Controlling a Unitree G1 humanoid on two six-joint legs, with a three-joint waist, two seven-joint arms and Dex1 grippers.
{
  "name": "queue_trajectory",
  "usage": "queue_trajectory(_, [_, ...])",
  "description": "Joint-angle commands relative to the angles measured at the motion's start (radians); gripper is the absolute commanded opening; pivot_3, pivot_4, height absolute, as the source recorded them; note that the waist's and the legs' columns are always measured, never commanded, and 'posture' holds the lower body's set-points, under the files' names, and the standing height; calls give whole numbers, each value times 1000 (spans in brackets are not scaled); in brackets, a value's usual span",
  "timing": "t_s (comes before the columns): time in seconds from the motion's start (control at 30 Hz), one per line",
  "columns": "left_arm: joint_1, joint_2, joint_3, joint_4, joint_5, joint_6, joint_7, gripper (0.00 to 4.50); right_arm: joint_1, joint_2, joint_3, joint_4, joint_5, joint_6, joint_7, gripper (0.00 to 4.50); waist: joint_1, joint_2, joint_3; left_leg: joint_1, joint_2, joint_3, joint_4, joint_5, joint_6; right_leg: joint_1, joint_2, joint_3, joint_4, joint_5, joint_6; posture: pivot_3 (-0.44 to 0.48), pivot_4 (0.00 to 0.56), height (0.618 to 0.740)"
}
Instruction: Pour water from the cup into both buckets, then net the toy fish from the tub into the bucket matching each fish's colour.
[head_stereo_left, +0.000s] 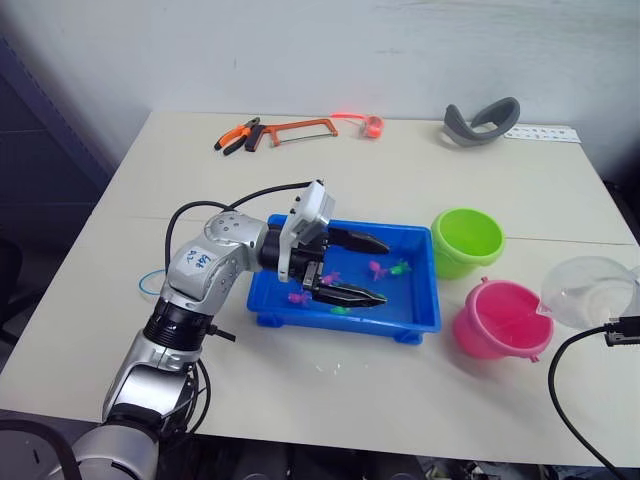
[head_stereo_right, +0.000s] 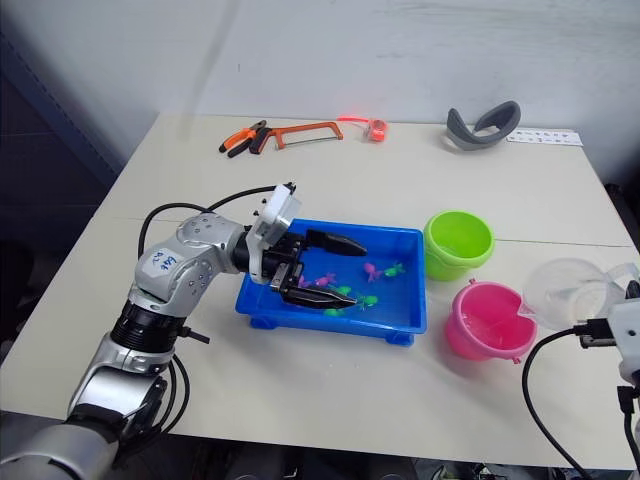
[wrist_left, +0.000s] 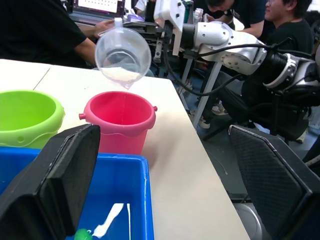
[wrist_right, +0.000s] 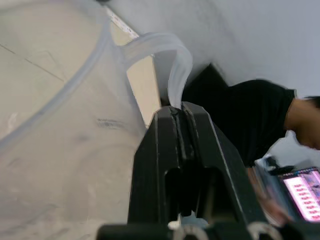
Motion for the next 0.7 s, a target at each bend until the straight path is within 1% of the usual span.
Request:
queue_trajectory(0.03, [-36,-21,33,18,-7,1,31,4500,-55,29,-70,-50,181,112,-3,10,-1,0,0,0,0,0,0,0,0,0,0,0,0,0,0,0,150,740])
queue_trajectory(0.17, [-54,-34,47,48,-8,7,50,4500,-138,17,-97,-51,298,241,-31,10,-3,0,0,0,0,0,1,0,0,0,0,0,1,0,0,0,150,740])
queue_trajectory(0.23, [-57,-32,44,54,-3,1,47,4500,-177,-8,-102,-38,321,283,-45,10,-4,0,0,0,0,0,0,0,0,0,0,0,1,0,0,0,150,740])
queue_trajectory(0.37, [-54,-27,46,45,1,0,51,4500,-285,-93,-79,15,333,350,-66,10,-3,0,0,0,0,0,0,0,0,-1,0,1,1,0,0,0,150,740])
queue_trajectory(0.5, [-52,-26,50,47,8,-8,66,4500,-391,-166,-10,85,297,363,-84,10,-2,0,0,0,0,0,0,0,0,-1,0,1,1,0,0,0,150,740])
queue_trajectory(0.7, [-50,-27,59,113,79,-70,127,4500,-541,-242,152,238,182,269,-116,10,-4,0,0,-2,0,1,0,0,0,-3,0,1,1,0,0,0,150,740])
